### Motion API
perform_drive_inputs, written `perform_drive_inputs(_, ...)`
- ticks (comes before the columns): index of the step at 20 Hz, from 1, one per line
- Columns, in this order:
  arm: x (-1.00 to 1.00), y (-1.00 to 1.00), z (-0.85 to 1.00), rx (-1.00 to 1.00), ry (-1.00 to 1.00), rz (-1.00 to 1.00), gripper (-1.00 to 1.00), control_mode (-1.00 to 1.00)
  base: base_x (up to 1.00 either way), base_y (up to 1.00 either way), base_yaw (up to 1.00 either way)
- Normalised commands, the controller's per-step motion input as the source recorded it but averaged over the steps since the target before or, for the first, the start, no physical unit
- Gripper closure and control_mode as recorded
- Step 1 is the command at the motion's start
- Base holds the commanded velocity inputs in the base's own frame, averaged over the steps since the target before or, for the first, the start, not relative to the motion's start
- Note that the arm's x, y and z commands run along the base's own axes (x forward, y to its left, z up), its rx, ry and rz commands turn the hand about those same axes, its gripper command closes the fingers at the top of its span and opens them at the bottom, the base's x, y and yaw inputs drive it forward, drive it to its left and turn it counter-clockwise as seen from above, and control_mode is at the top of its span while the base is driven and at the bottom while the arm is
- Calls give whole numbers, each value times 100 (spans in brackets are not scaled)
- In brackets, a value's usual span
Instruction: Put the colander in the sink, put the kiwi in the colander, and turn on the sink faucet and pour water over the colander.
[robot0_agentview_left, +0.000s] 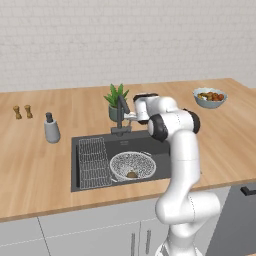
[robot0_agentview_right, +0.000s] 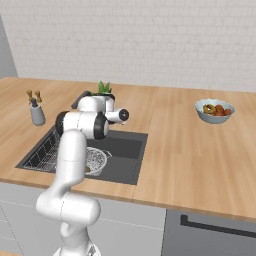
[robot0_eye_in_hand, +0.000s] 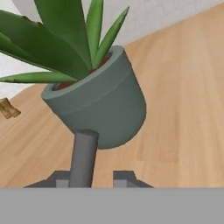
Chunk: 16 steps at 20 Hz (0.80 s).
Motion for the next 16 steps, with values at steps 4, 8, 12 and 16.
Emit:
perform_drive_inputs(4,-24,-100,-6,0,-2,-3,100,-100,0,0,0)
perform_drive_inputs(8,-38,-100,-10,0,-2,-3,100,-100,0,0,0)
perform_drive_inputs(12,-39,-100,-6,0,-2,-3,100,-100,0,0,0)
perform_drive_inputs(16,-31,-86,0,2,-2,-1,100,-100,0,0,0)
